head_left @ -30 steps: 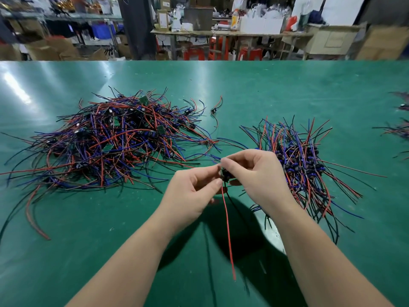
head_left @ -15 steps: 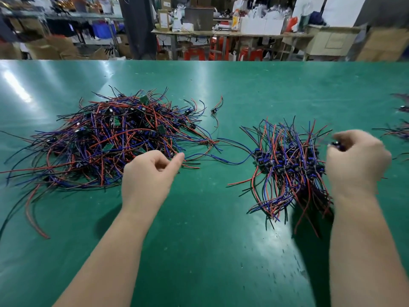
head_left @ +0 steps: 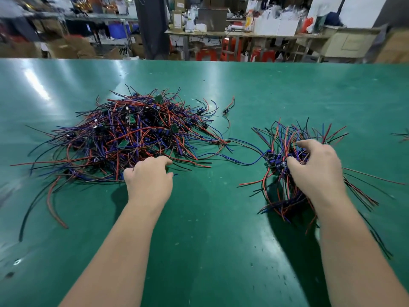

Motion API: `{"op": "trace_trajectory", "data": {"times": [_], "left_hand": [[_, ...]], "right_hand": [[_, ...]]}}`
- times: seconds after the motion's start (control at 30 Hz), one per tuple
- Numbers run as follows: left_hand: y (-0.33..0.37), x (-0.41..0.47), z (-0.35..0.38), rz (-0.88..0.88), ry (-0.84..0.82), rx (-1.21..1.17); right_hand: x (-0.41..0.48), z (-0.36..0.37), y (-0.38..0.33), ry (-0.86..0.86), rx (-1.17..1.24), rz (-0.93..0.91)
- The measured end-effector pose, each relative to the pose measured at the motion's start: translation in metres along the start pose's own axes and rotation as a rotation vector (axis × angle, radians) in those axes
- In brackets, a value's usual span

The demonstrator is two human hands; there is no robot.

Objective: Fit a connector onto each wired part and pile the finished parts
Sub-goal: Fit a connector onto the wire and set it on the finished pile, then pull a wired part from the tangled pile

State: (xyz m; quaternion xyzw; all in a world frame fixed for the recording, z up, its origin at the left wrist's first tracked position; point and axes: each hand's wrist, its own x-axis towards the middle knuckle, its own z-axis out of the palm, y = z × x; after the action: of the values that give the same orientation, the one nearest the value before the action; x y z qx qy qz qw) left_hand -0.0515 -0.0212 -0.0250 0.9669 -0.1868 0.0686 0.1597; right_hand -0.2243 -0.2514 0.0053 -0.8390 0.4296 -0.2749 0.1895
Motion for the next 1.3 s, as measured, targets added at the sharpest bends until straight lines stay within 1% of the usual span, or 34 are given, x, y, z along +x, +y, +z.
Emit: {"op": "trace_trajectory", "data": {"times": [0.1, 0.17, 0.27, 0.33, 0.37, 0.43, 0.5, 0.53, 0.57, 0.6, 0.63, 0.67, 0.7, 0.73, 0.8, 0.87, 0.9, 0.97, 1.03, 1.1, 1.13, 1.23, 1.3], "left_hand": [[-0.001, 0.0, 0.002, -0.021, 0.024, -0.021], [-0.002, 0.002, 0.003, -0.005, 0.024, -0.029], [0.0, 0.001, 0.001, 0.006, -0.008, -0.001], [0.002, 0.001, 0.001, 0.003, 0.0, 0.047], [0.004, 0.0, 0.0, 0.007, 0.037, 0.034], [0.011, -0.004, -0.005, 0.045, 0.198, -0.129], [0.02, -0.014, -0.012, 0.193, 0.397, -0.373], [0.028, -0.021, -0.016, 0.308, 0.474, -0.462], [0.035, -0.03, -0.019, 0.441, 0.515, -0.54], [0.044, -0.04, -0.019, 0.576, 0.513, -0.617], [0.052, -0.05, -0.018, 0.694, 0.474, -0.688], [0.06, -0.059, -0.015, 0.787, 0.419, -0.742], [0.066, -0.067, -0.012, 0.86, 0.36, -0.779], [0.071, -0.072, -0.009, 0.918, 0.308, -0.797], [0.078, -0.077, -0.006, 0.988, 0.249, -0.827], [0.077, -0.074, -0.008, 0.975, 0.26, -0.886], [0.075, -0.071, -0.009, 0.933, 0.301, -0.899], [0.068, -0.064, -0.012, 0.789, 0.418, -0.861], [0.06, -0.055, -0.015, 0.603, 0.479, -0.813], [0.052, -0.047, -0.018, 0.46, 0.41, -0.792], [0.05, -0.044, -0.019, 0.441, 0.339, -0.778], [0.048, -0.042, -0.015, 0.468, 0.114, -0.81], [0.05, -0.045, -0.013, 0.504, 0.01, -0.86]], "right_hand": [[-0.008, 0.01, -0.014, 0.003, 0.065, -0.134], [-0.014, 0.016, -0.021, -0.015, 0.107, -0.19], [-0.02, 0.02, -0.027, -0.039, 0.144, -0.232], [-0.022, 0.021, -0.029, -0.044, 0.187, -0.24], [-0.023, 0.022, -0.03, -0.051, 0.231, -0.232], [-0.025, 0.023, -0.033, -0.083, 0.303, -0.216], [-0.028, 0.027, -0.036, -0.208, 0.351, -0.225], [-0.031, 0.028, -0.039, -0.32, 0.404, -0.24], [-0.036, 0.029, -0.044, -0.451, 0.476, -0.261], [-0.041, 0.03, -0.049, -0.57, 0.545, -0.294], [-0.045, 0.031, -0.054, -0.639, 0.597, -0.352], [-0.048, 0.032, -0.057, -0.639, 0.618, -0.42], [-0.05, 0.033, -0.059, -0.6, 0.617, -0.483], [-0.052, 0.033, -0.06, -0.557, 0.618, -0.503], [-0.053, 0.032, -0.06, -0.509, 0.72, -0.441], [-0.052, 0.031, -0.06, -0.485, 0.901, -0.331], [-0.05, 0.031, -0.06, -0.473, 1.011, -0.247], [-0.044, 0.029, -0.061, -0.44, 1.21, -0.051], [-0.039, 0.025, -0.06, -0.415, 1.35, 0.086], [-0.037, 0.019, -0.059, -0.407, 1.398, 0.133], [-0.037, 0.017, -0.059, -0.405, 1.406, 0.138], [-0.039, 0.016, -0.061, -0.419, 1.417, 0.123], [-0.04, 0.016, -0.061, -0.43, 1.439, 0.117]]}}
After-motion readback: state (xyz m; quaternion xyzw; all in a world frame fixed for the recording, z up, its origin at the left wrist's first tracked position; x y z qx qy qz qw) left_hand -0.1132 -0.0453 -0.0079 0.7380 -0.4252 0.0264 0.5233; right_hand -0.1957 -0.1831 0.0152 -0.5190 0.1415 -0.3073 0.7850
